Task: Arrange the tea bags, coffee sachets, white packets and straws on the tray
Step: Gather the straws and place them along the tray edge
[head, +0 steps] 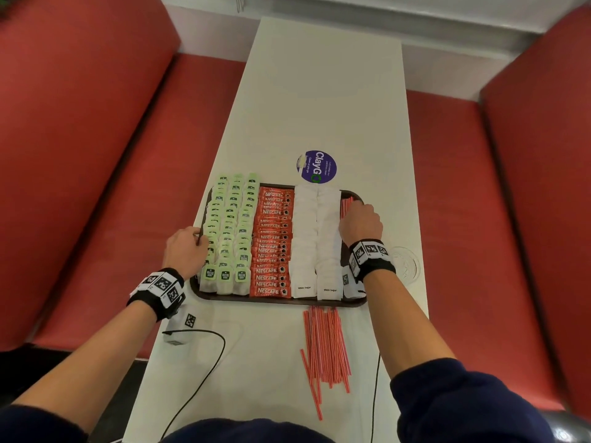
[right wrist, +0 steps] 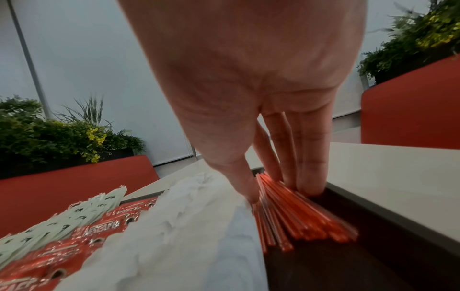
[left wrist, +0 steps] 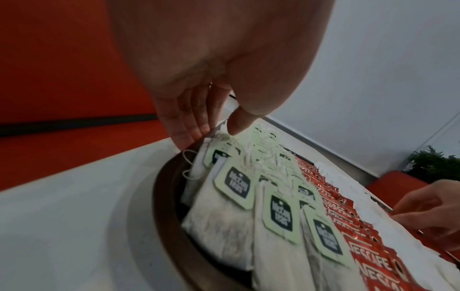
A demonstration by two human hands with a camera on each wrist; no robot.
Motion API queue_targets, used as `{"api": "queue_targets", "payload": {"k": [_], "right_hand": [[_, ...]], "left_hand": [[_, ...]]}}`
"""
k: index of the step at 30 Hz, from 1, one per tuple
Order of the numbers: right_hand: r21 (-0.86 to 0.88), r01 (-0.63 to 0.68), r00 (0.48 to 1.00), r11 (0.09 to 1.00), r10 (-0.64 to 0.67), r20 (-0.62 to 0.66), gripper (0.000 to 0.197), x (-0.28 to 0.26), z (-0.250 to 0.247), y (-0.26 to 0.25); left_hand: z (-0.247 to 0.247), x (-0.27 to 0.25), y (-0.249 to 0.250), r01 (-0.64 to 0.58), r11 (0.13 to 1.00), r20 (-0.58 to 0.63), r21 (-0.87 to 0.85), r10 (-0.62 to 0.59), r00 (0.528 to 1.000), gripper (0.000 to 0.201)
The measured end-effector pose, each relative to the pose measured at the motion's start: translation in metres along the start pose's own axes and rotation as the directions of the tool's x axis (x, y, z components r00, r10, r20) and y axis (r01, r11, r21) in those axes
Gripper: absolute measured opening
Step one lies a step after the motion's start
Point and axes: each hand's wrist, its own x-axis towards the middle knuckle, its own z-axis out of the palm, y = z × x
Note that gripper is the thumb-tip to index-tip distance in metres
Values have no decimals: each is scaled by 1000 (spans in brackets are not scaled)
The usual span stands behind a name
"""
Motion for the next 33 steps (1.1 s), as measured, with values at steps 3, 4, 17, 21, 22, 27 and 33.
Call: {"api": "queue_targets", "payload": {"k": [3, 4, 17, 21, 22, 27, 33], "right_hand": [[-3, 4, 1000, 1000, -4, 12, 34, -4, 4, 0], [7, 5, 1000, 1000, -5, 2, 35, -5, 4, -1], [399, 129, 978, 908, -49, -204, 29, -131, -66, -8], [437, 152, 986, 886, -104, -131, 23, -194, -47, 6], [417, 148, 988, 897, -112, -108, 22, -207, -38, 12], [169, 16, 991, 986, -38, 127, 45, -254, 16, 43], [-81, 5, 998, 997, 1, 69, 66, -289, 72, 55]], "left_hand": [[0, 0, 1, -1, 1000, -5, -8, 1, 1000, 20], [0, 0, 1, -4, 1000, -7, -11, 4, 1000, 20], [-18, -84, 52, -304, 940, -62, -155, 298, 953, 26], [0, -140, 72, -439, 847, 116, -301, 489, 864, 13], [6, -151, 73, -459, 836, 162, -301, 519, 839, 12], [34, -187, 63, -490, 835, 310, -251, 549, 777, 15], [38, -201, 41, -435, 875, 360, -212, 484, 798, 17]]}}
